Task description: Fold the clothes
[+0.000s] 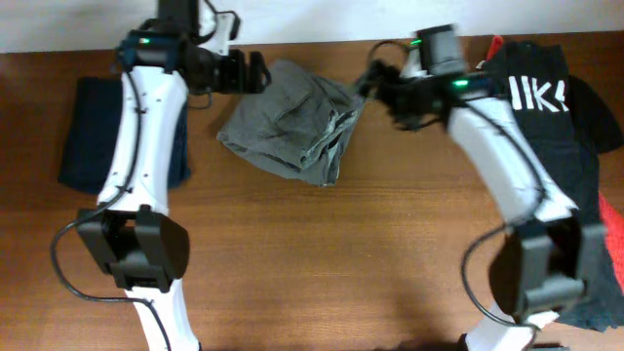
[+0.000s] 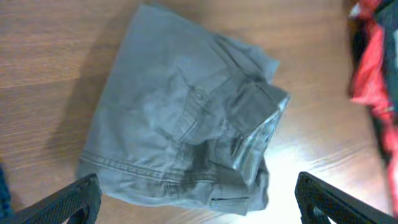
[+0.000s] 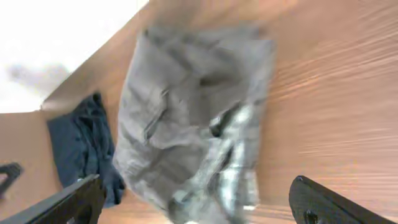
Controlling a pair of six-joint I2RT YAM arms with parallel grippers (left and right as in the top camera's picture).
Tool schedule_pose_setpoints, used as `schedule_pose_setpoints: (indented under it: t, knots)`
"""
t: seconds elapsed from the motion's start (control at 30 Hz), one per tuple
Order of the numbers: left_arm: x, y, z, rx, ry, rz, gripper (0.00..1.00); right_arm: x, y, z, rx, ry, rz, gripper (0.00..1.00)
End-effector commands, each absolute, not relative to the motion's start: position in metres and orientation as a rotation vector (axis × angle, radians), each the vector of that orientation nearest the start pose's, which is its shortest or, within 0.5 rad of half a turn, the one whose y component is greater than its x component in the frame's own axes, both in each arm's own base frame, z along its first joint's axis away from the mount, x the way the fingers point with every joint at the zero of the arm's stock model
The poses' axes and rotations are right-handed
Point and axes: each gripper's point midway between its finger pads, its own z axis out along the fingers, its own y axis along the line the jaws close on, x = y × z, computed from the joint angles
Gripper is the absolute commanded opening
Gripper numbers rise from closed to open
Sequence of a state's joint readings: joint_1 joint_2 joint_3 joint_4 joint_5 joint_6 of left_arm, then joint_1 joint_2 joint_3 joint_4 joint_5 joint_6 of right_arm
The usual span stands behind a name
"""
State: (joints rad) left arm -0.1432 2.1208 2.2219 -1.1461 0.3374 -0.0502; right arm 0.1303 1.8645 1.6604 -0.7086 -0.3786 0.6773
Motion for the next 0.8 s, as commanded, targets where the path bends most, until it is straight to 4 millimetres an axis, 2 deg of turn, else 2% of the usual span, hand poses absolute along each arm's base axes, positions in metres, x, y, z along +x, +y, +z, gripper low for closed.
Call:
schedule_pose_setpoints:
  t: [0.0, 0.03, 0.07, 0.1, 0.17, 0.2, 0.23, 0.3, 0.43, 0.7, 0.77]
  knots:
    - [0.493, -0.161, 0.219, 0.378, 2.589, -0.336, 0.99, 0.479, 0.065, 0.202, 0.472, 2.492, 0.666, 0.99]
    - [0.488, -0.176, 0.217, 0.45, 2.58, -0.293, 0.99, 0.475, 0.042, 0.197, 0.483, 2.508, 0.626, 0.99]
    - [0.484, -0.187, 0.216, 0.499, 2.574, -0.238, 0.99, 0.471, 0.028, 0.193, 0.502, 2.525, 0.605, 0.99]
    - [0.478, -0.2, 0.211, 0.55, 2.569, -0.12, 0.99, 0.464, 0.007, 0.187, 0.531, 2.548, 0.575, 0.99]
    - [0.471, -0.218, 0.202, 0.641, 2.558, -0.027, 0.99, 0.458, -0.011, 0.184, 0.561, 2.563, 0.55, 0.99]
    - [0.464, -0.237, 0.19, 0.719, 2.554, 0.016, 0.99, 0.454, -0.025, 0.181, 0.581, 2.571, 0.532, 0.99]
    - [0.461, -0.244, 0.185, 0.743, 2.557, 0.029, 0.99, 0.452, -0.032, 0.18, 0.599, 2.572, 0.527, 0.99]
    - [0.454, -0.261, 0.168, 0.799, 2.568, 0.061, 0.99, 0.448, -0.04, 0.179, 0.632, 2.575, 0.522, 0.99]
    - [0.45, -0.276, 0.141, 0.818, 2.593, 0.125, 0.99, 0.446, -0.05, 0.178, 0.665, 2.572, 0.516, 0.99]
    - [0.457, -0.28, 0.106, 0.753, 2.623, 0.222, 0.99, 0.446, -0.051, 0.178, 0.62, 2.578, 0.504, 0.99]
    - [0.46, -0.282, 0.105, 0.736, 2.615, 0.222, 0.99, 0.445, -0.05, 0.177, 0.599, 2.585, 0.498, 0.99]
